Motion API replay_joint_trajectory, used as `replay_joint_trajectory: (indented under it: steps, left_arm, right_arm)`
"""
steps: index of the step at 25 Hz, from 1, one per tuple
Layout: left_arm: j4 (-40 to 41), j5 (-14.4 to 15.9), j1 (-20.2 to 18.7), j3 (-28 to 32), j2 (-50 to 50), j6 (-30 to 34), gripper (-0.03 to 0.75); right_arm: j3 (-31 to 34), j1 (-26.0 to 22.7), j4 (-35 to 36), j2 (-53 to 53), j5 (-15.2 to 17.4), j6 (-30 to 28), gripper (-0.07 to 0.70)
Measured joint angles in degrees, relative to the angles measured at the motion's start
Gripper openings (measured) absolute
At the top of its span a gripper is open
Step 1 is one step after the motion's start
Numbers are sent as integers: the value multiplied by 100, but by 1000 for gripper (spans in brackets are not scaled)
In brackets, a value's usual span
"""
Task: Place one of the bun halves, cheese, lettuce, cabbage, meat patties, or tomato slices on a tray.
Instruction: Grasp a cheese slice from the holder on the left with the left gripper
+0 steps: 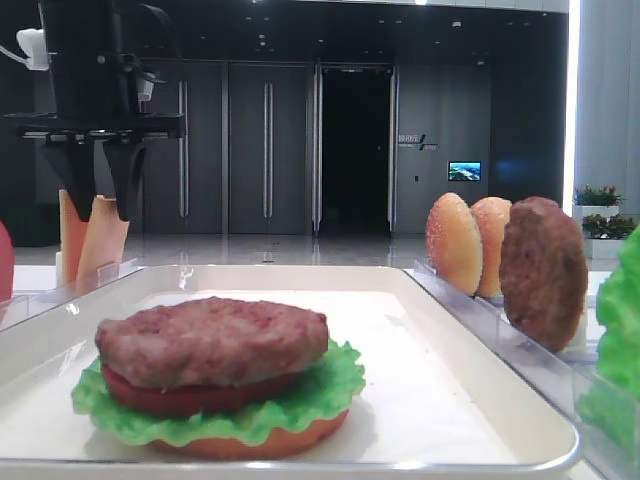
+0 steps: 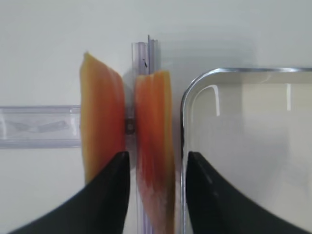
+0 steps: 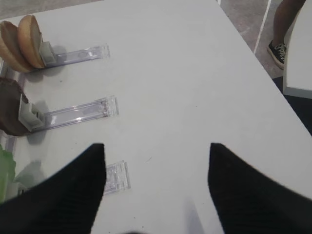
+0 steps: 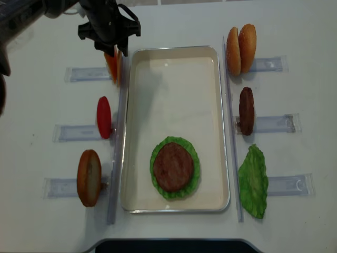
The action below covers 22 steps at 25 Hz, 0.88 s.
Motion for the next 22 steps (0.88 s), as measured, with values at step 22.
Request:
replay_joint_trajectory:
  steps: [22]
  left_arm:
    - [259,449,0,0,6,-11,36]
  right_arm:
    - [0,0,0,0,0,0,461]
